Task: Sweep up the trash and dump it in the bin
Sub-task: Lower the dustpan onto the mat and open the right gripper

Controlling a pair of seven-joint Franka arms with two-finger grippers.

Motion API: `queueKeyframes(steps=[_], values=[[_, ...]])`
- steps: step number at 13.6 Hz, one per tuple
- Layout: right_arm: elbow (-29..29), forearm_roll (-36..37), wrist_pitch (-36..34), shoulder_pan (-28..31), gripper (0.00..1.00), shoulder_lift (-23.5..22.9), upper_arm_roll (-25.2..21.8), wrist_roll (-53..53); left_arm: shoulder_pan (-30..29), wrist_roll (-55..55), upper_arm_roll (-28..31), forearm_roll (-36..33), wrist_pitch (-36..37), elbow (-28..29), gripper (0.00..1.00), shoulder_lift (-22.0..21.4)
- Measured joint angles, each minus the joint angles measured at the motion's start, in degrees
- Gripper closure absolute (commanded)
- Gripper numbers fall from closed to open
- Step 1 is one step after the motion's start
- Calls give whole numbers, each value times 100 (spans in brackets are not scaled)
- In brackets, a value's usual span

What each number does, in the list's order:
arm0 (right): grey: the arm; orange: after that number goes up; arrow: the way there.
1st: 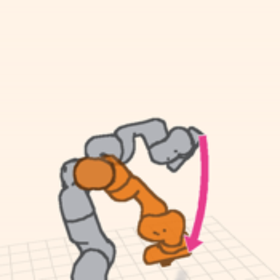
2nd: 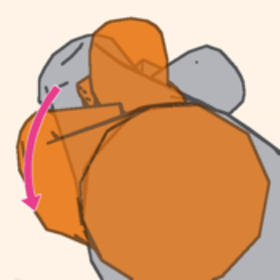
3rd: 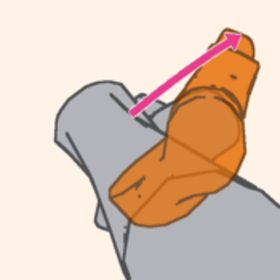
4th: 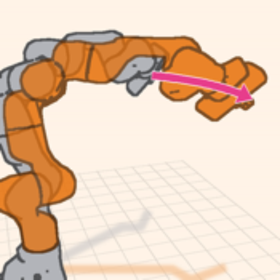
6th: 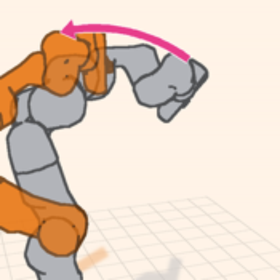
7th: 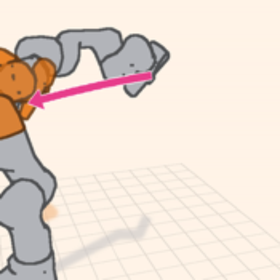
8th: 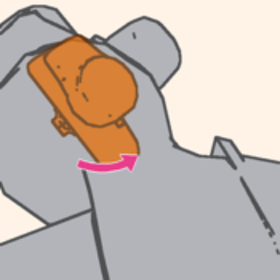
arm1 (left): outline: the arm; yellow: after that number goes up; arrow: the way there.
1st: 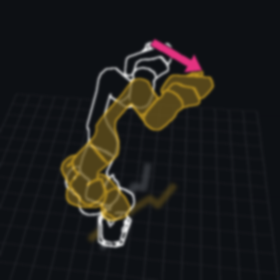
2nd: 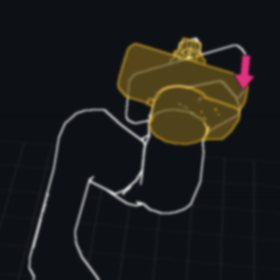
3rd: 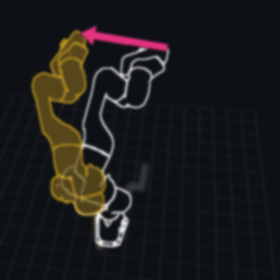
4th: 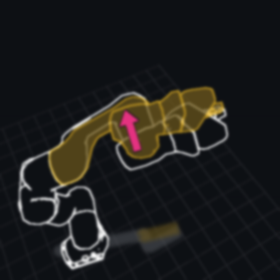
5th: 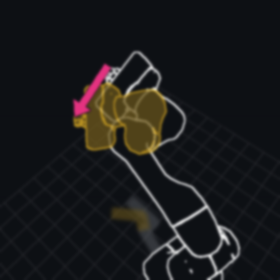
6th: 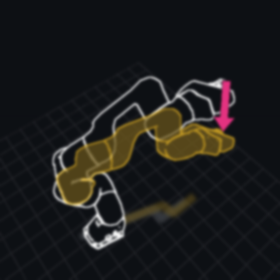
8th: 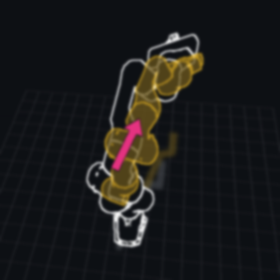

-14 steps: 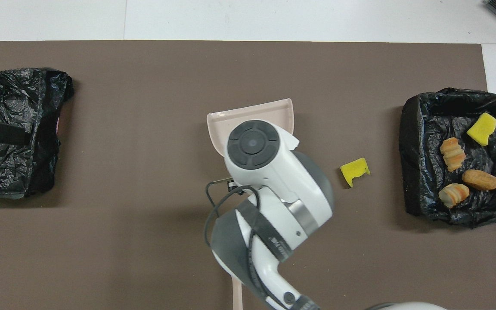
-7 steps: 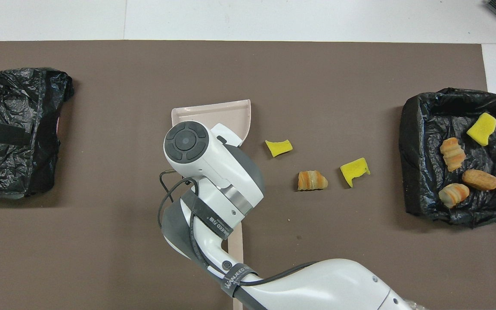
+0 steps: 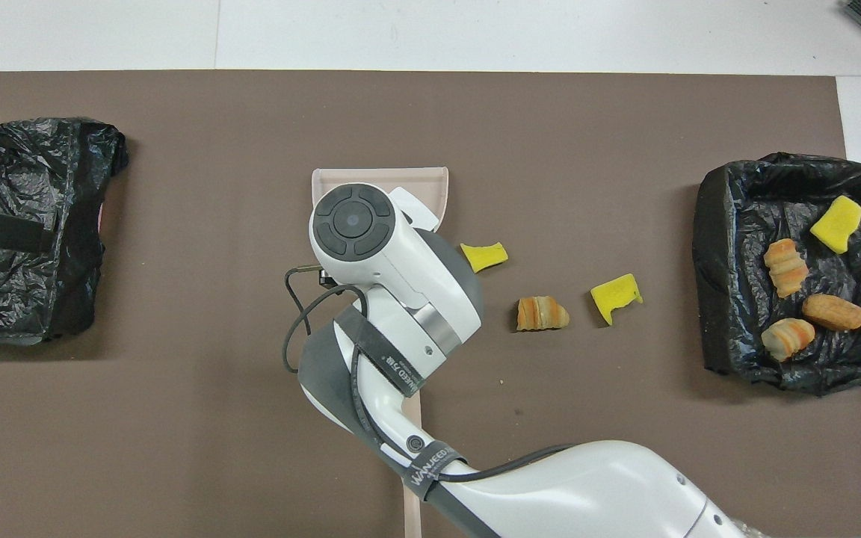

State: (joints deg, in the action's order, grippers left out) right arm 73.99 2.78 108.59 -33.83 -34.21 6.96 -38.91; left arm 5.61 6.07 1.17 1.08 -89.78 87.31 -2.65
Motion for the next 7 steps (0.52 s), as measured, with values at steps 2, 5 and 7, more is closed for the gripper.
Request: queueKeyframes(steps=[2,5,7], values=[[33,-14,-176,38,0,181,2,1,4,0,-7,0,-2,0,0,0],[340,-355,-268,70,0,431,2,1,12,-2,-32,0,-29,0,0,1],[686,-822,-269,70,0,587,3,0,16,-8,-56,2,-160,6,0,24]])
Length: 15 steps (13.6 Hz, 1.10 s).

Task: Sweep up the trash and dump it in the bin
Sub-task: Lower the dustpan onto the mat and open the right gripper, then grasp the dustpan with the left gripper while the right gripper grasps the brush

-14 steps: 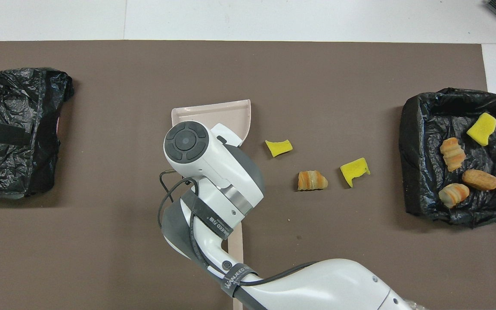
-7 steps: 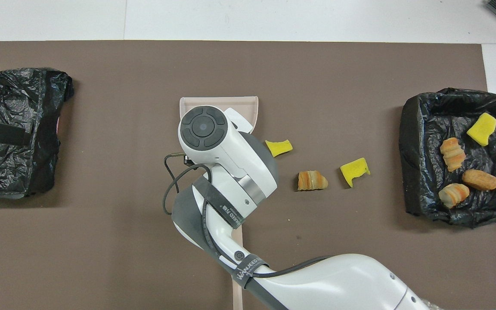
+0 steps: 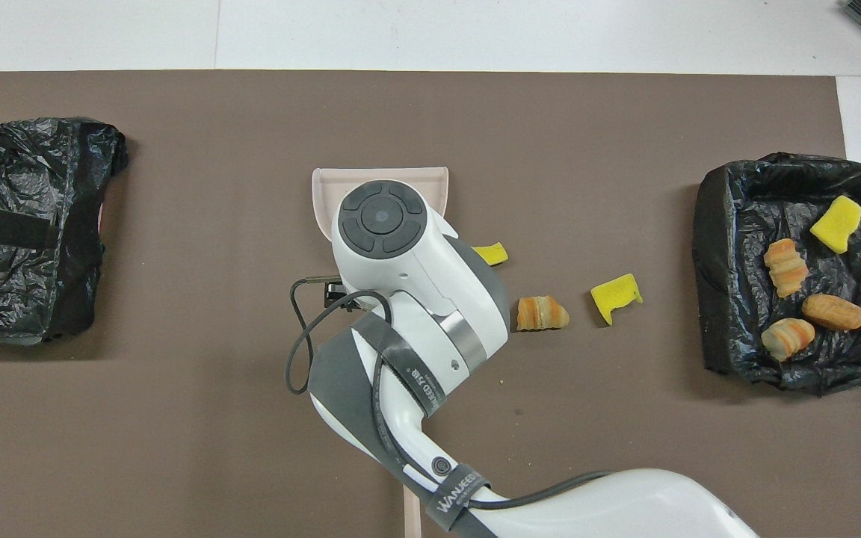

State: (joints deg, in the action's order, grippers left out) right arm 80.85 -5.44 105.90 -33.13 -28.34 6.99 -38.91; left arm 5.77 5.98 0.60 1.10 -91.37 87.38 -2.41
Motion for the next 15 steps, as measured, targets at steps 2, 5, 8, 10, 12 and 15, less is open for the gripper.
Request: queueKeyframes(steps=[2,5,8,10,12,15], values=[[445,-264,-5,-15,0,215,10,0,102,-175,-35,10,-197,71,0,59],[1482,-342,-36,-104,0,766,66,-2,555,-835,-63,10,-824,333,0,249],[2726,-691,-32,-304,0,1458,75,-236,936,-1515,-78,9,-1399,423,0,614],[3387,-822,-5,-452,0,1866,78,-311,1072,-1732,-82,9,-1594,432,0,826],[3884,-1080,265,-674,0,2194,81,-319,1193,-1900,-78,9,-1691,456,0,967],[4669,-1376,981,-1088,0,2612,85,-319,1620,-2394,-89,10,-2252,835,0,1157]])
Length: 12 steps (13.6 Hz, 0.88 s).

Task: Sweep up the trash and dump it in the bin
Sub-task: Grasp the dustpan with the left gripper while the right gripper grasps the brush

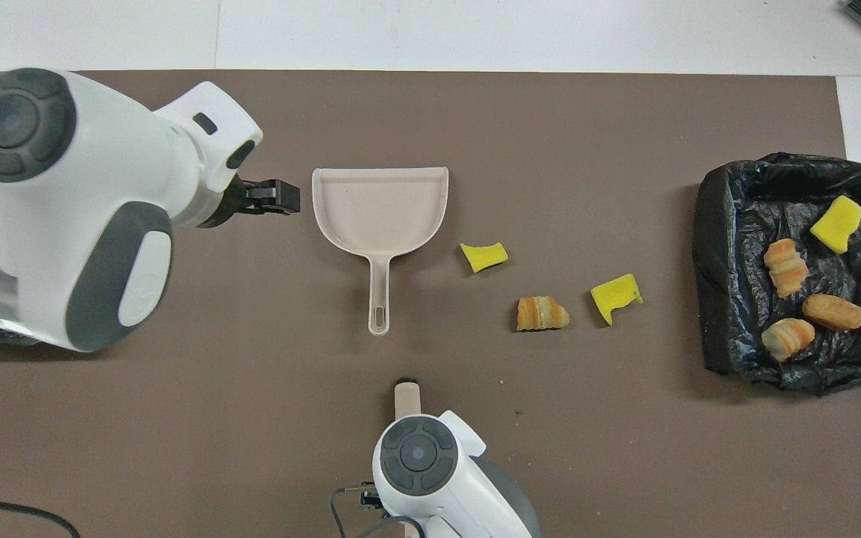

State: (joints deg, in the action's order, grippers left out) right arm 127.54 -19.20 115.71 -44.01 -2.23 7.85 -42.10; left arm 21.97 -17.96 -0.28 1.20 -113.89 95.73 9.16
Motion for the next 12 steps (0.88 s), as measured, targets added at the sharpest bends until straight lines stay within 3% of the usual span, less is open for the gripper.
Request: queueKeyframes(steps=[3,5,8,10,12], values=[[483,-8,137,-228,27,284,-2,0,455,-428,-5,0,-707,366,0,363],[619,-12,157,-310,27,378,-2,-6,697,-540,-7,0,-1034,493,0,660],[648,-32,175,-315,31,402,-5,-7,853,-558,-7,0,-1248,741,0,768],[657,-72,245,-367,44,402,-5,-7,908,-559,-3,0,-1401,892,0,768],[679,-76,337,-417,72,402,-4,-7,946,-559,-11,0,-1448,963,0,767]])
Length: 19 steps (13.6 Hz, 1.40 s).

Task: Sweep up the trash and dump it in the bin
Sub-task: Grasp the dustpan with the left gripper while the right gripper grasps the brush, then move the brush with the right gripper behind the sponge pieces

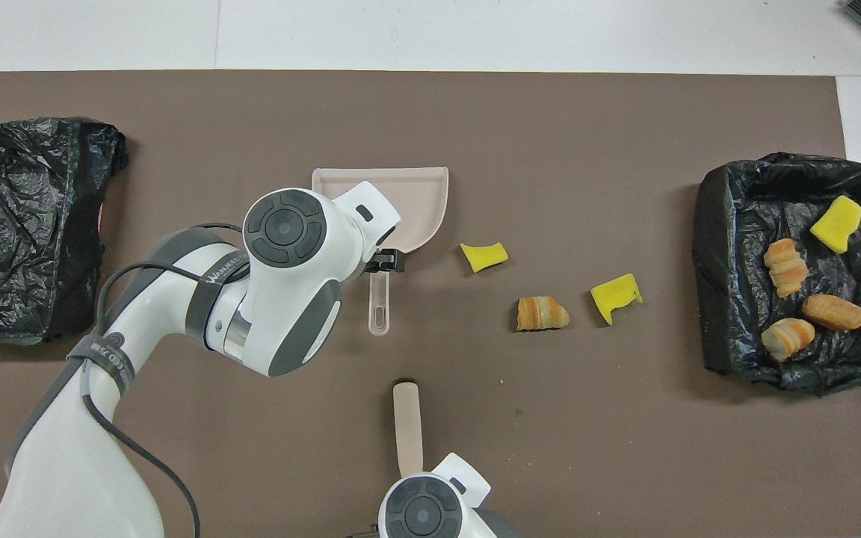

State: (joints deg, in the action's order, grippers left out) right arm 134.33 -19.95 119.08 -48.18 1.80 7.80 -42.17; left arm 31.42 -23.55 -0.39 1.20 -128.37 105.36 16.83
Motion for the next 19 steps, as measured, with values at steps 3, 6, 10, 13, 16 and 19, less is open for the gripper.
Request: queueKeyframes(steps=[3,6,10,13,16,19], values=[[10,-7,44,-17,100,-1,-2,-1,42,0,-1,0,-7,29,0,0],[-26,-14,53,-17,100,-13,-8,-1,87,3,-8,0,-13,57,0,-1],[-122,-17,-56,35,100,-18,-56,6,143,57,-24,-1,-91,173,0,-6],[-202,-16,-536,412,100,144,-86,88,144,276,-26,-2,-122,219,0,-11],[-224,-3,-890,925,100,409,-100,148,145,315,-27,-2,-132,227,0,-14],[-241,124,-1036,1279,100,585,-108,149,148,320,-32,-2,-158,232,0,-14]])
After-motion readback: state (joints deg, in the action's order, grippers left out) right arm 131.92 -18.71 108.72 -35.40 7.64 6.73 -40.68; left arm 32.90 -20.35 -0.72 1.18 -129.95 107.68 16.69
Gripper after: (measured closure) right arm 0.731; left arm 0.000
